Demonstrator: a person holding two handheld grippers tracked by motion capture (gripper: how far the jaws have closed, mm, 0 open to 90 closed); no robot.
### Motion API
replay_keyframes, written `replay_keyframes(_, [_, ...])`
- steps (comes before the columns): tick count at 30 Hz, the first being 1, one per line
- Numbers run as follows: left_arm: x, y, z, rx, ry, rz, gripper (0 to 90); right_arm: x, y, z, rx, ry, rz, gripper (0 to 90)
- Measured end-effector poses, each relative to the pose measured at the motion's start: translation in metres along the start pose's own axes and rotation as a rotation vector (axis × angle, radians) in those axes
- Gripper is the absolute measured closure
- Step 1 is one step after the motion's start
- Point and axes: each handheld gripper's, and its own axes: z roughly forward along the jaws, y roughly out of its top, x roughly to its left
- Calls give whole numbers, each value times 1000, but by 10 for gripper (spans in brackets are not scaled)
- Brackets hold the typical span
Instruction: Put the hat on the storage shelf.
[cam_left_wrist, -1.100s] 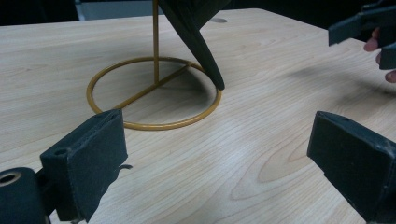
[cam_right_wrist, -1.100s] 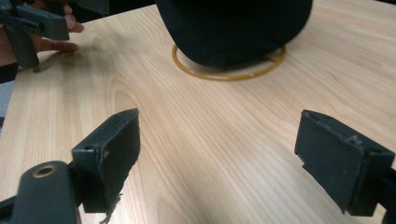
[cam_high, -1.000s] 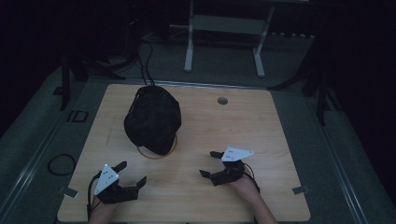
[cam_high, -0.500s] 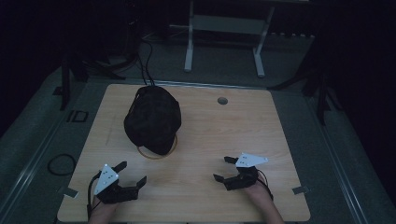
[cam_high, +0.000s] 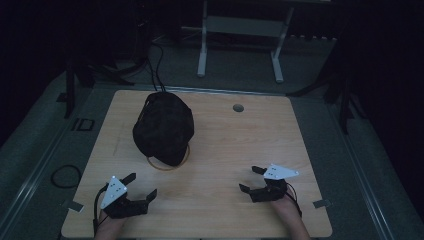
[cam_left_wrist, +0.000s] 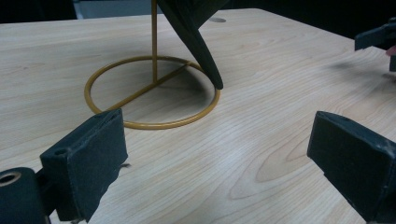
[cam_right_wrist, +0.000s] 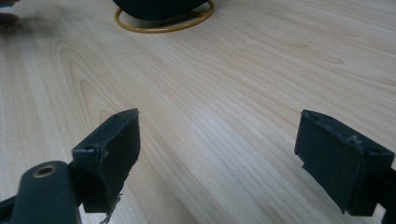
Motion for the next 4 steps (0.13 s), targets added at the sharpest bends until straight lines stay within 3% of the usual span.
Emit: replay_keyframes(4, [0, 0, 0, -4, -3, -2, 51, -1, 1, -1, -10, -9, 5, 142])
